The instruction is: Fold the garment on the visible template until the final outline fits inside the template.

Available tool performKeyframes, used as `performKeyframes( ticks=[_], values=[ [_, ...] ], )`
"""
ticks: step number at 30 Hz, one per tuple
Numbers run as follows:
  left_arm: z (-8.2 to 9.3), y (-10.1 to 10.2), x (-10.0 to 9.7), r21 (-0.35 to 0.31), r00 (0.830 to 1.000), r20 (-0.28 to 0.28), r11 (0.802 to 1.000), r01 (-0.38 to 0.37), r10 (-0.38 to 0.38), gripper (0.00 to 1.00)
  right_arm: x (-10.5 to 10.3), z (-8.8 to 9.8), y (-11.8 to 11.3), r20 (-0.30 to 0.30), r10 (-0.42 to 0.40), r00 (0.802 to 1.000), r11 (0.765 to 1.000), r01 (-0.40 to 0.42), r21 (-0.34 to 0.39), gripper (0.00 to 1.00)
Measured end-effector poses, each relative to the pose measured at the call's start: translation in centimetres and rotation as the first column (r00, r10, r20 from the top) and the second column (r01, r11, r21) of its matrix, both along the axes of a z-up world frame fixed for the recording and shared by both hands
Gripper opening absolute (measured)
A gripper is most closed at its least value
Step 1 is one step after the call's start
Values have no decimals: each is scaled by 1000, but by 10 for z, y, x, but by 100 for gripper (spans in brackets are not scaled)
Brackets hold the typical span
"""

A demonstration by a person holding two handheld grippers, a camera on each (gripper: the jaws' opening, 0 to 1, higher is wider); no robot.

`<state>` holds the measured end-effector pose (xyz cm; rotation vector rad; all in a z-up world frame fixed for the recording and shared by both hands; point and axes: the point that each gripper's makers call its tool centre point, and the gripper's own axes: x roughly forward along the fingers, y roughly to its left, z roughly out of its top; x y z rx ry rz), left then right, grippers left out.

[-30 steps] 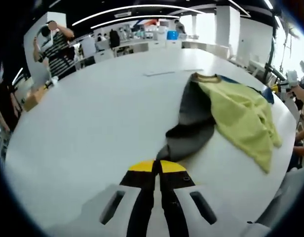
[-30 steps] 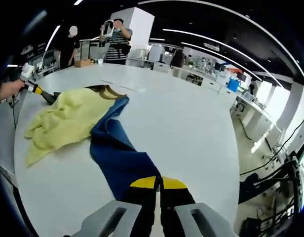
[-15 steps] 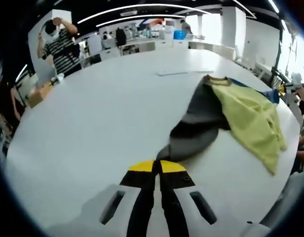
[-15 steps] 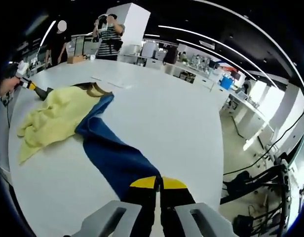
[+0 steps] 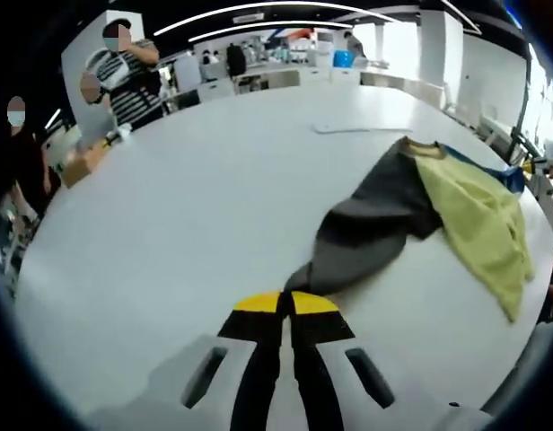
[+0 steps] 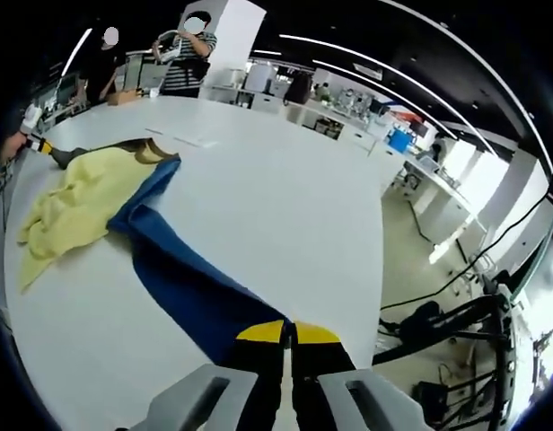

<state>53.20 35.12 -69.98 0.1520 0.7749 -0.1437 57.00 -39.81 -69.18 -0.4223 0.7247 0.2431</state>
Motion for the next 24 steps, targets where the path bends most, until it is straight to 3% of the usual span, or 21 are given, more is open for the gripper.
performKeyframes(
  ticks=[6,24],
  values=[
    [2,13,12,25,1000,-4,999,-20,20,0,8,3,-9,4,-16,1000,1000,16,-9,0],
    [5,40,19,53,996,-14,995,-90,91,0,18,3,-43,-14,-80,997,997,79,-23,0]
  ],
)
